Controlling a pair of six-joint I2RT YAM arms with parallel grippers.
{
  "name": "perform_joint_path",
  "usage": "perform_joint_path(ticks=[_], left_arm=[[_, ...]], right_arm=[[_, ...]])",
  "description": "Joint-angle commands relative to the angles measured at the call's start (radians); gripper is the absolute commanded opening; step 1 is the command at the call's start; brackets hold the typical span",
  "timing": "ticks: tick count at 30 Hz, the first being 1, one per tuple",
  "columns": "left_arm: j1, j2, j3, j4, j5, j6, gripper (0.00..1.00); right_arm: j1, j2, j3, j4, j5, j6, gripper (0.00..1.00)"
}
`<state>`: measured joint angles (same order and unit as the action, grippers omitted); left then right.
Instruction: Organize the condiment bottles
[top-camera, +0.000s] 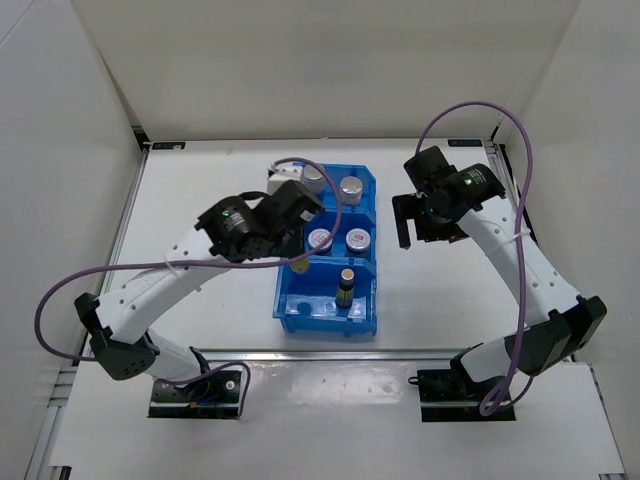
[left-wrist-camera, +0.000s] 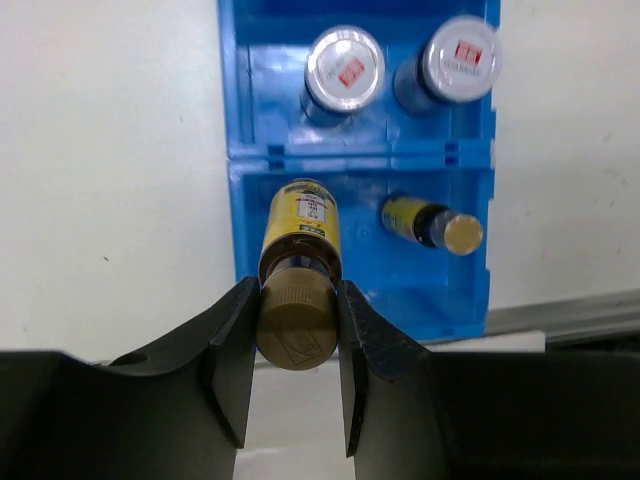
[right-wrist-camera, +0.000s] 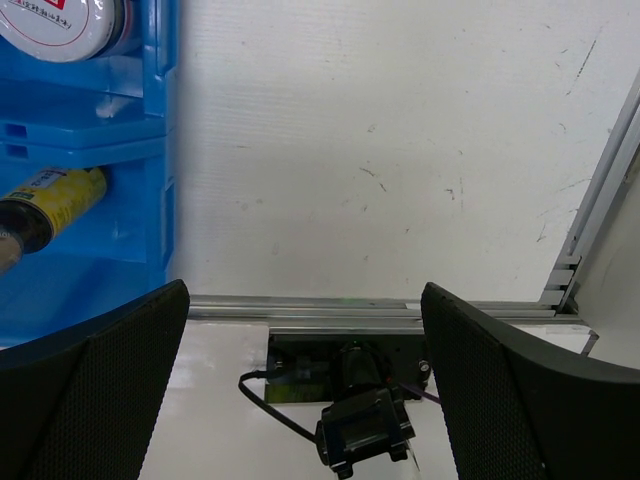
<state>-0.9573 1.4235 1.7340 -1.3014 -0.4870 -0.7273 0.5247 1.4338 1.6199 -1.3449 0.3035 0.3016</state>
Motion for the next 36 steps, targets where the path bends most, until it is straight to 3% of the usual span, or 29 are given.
perform_joint_path(ticks=[1,12,22,30,32,36], left_arm=[[-0.052,0.011,-0.045,0.010,0.019,-0.076,0.11],[-0.031,0.057,-0.336,0.307,0.062,-0.009,0.11],[0.031,0.078,-0.418,0.433,0.136,0.042,0.11],[0.063,0.078,-0.439,0.433,0.191,0.052,0.39],[0.072,0.069,-0.439,0.433,0.191,0.065,0.55],[0.072,0.043,-0.387,0.422,0.191,0.115,0.73]], right_arm=[[-0.003,-0.001,0.043,-0.020,-0.001,-0.012,1.00],[-0.003,0.027,0.032,-0.020,-0.010,-0.012,1.00],[-0.003,0.017,0.032,-0.020,-0.010,-0.012,1.00],[-0.003,-0.023,0.047,0.027,-0.101,-0.024,1.00],[-0.003,-0.023,0.048,0.038,-0.128,-0.024,1.00],[-0.003,-0.036,0.057,0.058,-0.265,-0.033,1.00]])
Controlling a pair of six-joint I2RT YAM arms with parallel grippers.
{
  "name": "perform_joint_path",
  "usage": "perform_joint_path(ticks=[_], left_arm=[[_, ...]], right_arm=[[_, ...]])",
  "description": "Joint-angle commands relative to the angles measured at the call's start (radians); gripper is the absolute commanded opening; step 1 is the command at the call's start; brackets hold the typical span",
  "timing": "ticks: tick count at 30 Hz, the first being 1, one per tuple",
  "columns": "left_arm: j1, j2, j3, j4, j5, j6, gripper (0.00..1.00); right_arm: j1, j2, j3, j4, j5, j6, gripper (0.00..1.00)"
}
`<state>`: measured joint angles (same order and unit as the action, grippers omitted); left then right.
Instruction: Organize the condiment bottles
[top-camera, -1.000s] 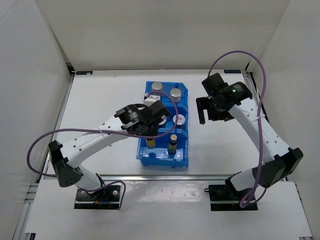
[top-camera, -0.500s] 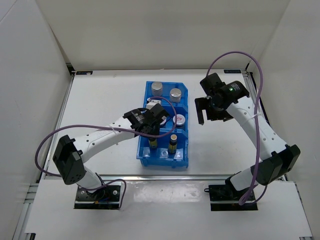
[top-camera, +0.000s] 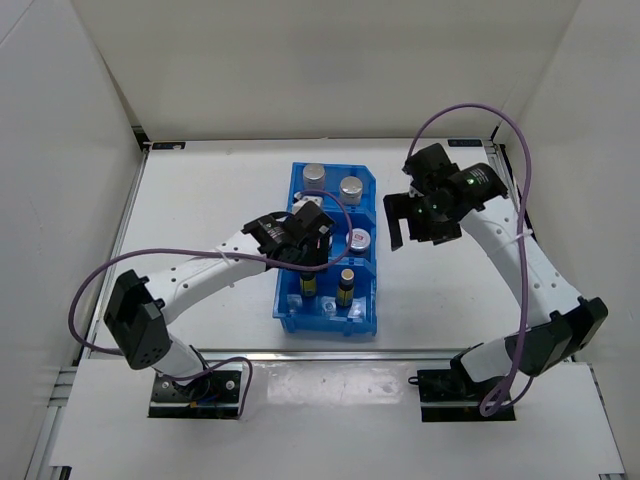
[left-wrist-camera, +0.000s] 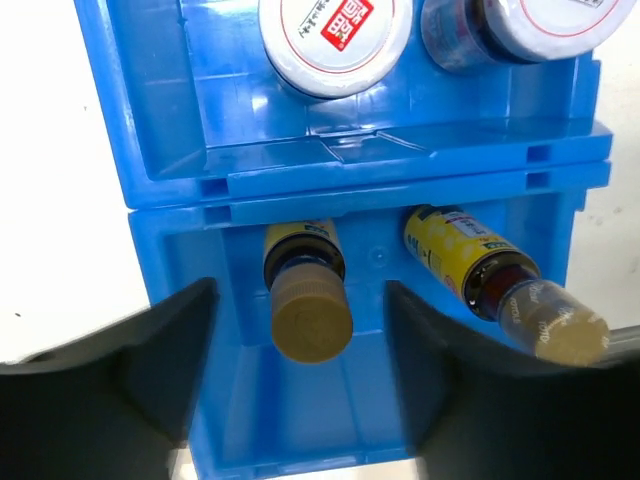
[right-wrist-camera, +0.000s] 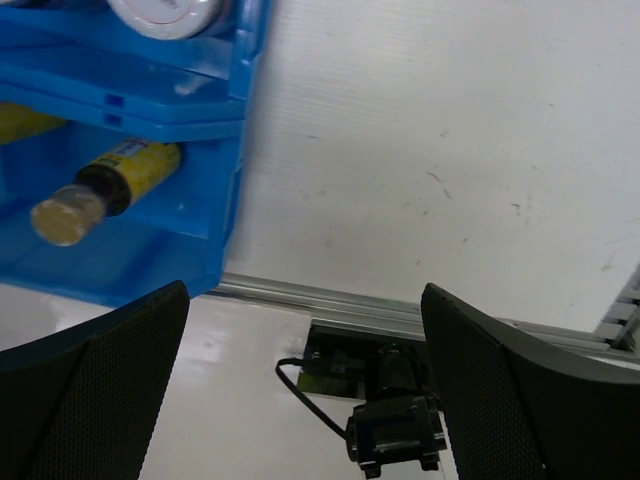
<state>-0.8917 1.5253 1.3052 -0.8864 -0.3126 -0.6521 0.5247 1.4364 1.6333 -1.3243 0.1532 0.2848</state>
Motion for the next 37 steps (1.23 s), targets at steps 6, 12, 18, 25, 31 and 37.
perform_joint_path(ticks=[6,12,18,25,31,37], left_arm=[[0.016,-0.164,0.094,-0.020,-0.032,0.098,1.00],[0.016,-0.362,0.140,-0.029,-0.173,0.227,1.00],[0.016,-0.601,0.048,-0.020,-0.463,0.355,1.00],[0.016,-0.882,-0.300,-0.011,-0.730,0.183,1.00],[0.016,-1.031,-0.477,-0.011,-0.847,0.091,1.00],[0.016,-1.005,-0.535,-0.011,-0.884,0.129,1.00]], right_arm=[[-0.003,-0.093,0.068,0.050,-0.150,-0.025,1.00],[-0.003,-0.149,0.066,0.083,-0.161,-0.026,1.00],[-0.003,-0.203,0.028,0.094,-0.045,-0.026,1.00],[-0.003,-0.225,0.010,0.094,-0.023,-0.016,1.00],[-0.003,-0.234,0.010,0.085,0.003,-0.007,1.00],[-0.003,-0.243,0.000,0.074,0.003,0.002,1.00]])
